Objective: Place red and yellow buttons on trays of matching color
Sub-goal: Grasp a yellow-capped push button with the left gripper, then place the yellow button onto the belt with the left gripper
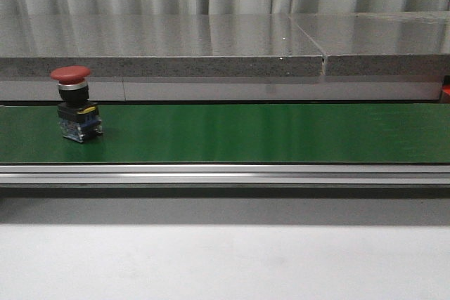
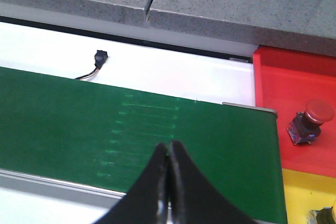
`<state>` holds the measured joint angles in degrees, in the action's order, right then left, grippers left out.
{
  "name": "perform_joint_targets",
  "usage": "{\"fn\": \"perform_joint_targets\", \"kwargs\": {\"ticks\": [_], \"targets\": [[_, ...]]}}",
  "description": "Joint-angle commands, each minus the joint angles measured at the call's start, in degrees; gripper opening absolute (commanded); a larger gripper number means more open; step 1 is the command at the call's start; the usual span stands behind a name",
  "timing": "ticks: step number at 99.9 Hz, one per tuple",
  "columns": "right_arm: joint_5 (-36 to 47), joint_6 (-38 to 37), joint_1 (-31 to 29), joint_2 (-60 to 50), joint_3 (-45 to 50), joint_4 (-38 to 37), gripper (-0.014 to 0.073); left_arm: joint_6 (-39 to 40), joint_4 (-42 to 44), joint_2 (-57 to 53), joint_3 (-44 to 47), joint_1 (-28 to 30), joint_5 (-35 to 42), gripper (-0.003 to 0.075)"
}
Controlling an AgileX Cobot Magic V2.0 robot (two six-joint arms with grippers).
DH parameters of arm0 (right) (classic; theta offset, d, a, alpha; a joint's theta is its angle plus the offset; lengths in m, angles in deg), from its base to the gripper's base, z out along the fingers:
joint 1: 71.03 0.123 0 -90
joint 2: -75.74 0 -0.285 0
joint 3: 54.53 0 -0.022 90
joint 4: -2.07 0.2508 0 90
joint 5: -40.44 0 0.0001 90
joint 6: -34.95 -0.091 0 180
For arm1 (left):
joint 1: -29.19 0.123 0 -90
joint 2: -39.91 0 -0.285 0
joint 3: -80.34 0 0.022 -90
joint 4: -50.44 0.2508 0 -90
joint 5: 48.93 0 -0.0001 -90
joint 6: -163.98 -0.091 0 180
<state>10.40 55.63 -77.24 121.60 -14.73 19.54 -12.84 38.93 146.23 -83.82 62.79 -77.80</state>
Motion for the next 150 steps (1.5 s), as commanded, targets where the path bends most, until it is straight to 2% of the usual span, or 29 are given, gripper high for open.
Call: {"fn": "perform_joint_targets", "kwargs": {"ticks": [1,15,30,45,60,74,105,150], "targets": [[3.99,0.42,-0.10,-0.28,-1.49,0.54,-0.0068,0.46,-0.51,-6.64,-1.65,-0.29,1.06,-0.0019],[3.99,0.42,-0.10,-0.28,-1.49,0.54,-0.0068,0.46,-0.51,-12.81,-1.73,-2.55,0.07,-0.0019],[3.99,0.42,-0.10,-0.28,-1.49,0.54,-0.0068,-3.18,-0.51,-16.70,-3.54,-9.29,-2.45,-0.0019],[3.99,0.42,-0.10,-0.28,-1.49,0.54,-0.0068,-6.52,0.00,-16.61,-6.15,-17.26,-7.52,-0.0019],[3.99,0.42,-0.10,-0.28,-1.49,0.54,-0.0068,-8.25,3.41,-16.25,-6.26,-24.60,-7.62,-0.0019],[3.99,0.42,-0.10,-0.28,-1.49,0.54,-0.0068,-8.25,7.81,-14.20,-6.26,-28.92,-7.62,-0.0019],[3.99,0.42,-0.10,-0.28,-1.49,0.54,-0.0068,-8.25,10.53,-8.78,-6.40,-30.21,-7.91,-0.0019],[3.99,0.42,-0.10,-0.28,-1.49,0.54,-0.0068,-8.25,12.47,-8.51,-6.51,-30.21,-9.22,-0.0014]]}}
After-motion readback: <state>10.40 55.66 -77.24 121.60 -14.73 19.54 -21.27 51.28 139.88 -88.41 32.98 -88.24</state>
